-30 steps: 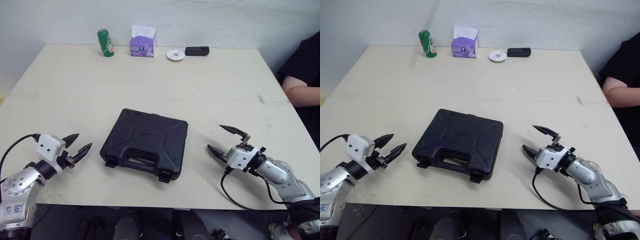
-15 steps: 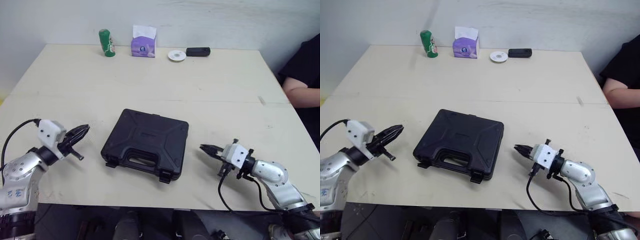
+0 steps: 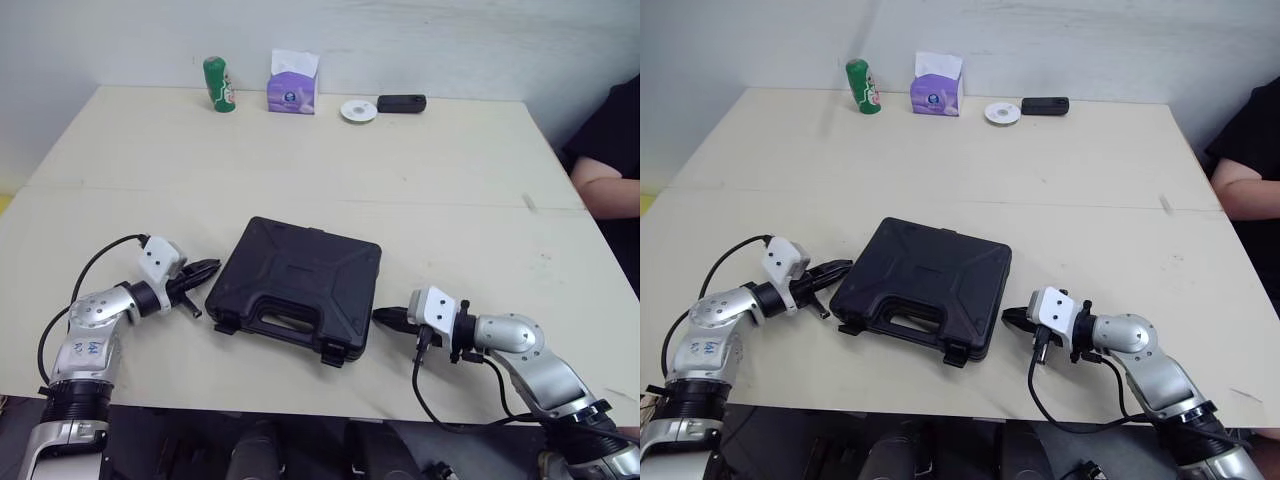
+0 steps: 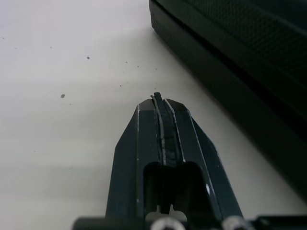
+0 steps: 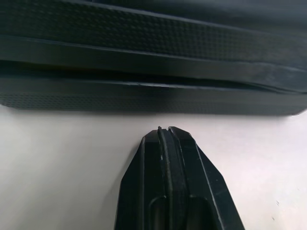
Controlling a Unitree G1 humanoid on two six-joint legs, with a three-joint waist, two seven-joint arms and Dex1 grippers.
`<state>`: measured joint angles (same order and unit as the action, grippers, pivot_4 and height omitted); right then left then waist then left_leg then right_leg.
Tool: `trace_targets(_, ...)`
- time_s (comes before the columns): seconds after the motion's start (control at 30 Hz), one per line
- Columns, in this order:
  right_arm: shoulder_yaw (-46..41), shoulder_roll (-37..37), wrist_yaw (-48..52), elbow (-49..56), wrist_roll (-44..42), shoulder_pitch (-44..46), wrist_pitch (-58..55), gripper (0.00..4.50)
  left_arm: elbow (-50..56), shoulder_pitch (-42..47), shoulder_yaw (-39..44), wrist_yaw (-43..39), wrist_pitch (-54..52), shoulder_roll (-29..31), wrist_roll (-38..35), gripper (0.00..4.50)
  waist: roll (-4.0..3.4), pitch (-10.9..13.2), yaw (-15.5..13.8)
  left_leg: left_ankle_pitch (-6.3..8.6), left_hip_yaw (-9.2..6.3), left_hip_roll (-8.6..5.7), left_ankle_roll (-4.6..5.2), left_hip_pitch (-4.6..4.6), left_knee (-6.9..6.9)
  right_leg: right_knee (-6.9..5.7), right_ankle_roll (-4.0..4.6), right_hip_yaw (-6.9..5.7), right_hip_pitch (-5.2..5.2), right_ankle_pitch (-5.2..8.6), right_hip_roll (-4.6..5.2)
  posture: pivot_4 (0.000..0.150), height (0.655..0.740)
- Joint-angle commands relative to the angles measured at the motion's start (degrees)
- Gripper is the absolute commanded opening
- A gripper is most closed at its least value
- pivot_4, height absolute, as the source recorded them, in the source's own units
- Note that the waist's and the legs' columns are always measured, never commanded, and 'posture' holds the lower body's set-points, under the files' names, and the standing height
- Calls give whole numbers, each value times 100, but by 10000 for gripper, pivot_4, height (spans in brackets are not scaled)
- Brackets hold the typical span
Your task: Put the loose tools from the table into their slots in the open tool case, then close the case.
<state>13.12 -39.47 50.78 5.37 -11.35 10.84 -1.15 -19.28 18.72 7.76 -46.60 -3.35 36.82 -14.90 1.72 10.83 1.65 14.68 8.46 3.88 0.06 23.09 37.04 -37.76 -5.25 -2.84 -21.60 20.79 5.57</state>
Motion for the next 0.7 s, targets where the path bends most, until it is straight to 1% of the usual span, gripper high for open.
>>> trace_targets(0.03,-68,106,16,49,110,140,-5,0,113,122,-160,-237,121,-70,33,376,1,-1,-1,1,0,0,1,0,1,0,0,-1,0,0,1,1500,7400)
trace_targets(0.17,-116,122,84,-95,218,298,-19,0,584,-110,-456,-593,72,-65,50,376,1,0,3,1,0,1,0,1,-1,0,0,-1,-1,0,-1,1500,7400)
trace_targets(0.23,-89,-25,314,-72,231,315,-48,0,918,-342,-783,-735,158,92,379,376,1,0,1,1,1,0,1,2,-1,2,0,0,0,0,1,1500,7400)
trace_targets(0.4,-145,-196,617,-178,238,421,-104,0,1693,-789,-972,-934,12,102,249,376,-6,-5,-13,21,2,-4,26,0,2,8,0,2,6,0,12,1500,7400)
trace_targets(0.5,-235,-255,717,-439,307,581,-41,0,2097,-963,-1003,-891,-154,7,155,376,-8,-6,-19,26,-4,-9,35,0,5,10,-2,3,12,-1,21,1500,7400)
trace_targets(0.7,-327,-280,787,-1419,582,1178,281,0,2875,-1327,-1112,-696,-530,-146,198,376,-11,-9,-9,27,-2,-15,39,0,6,14,-6,4,14,-3,28,1500,7400)
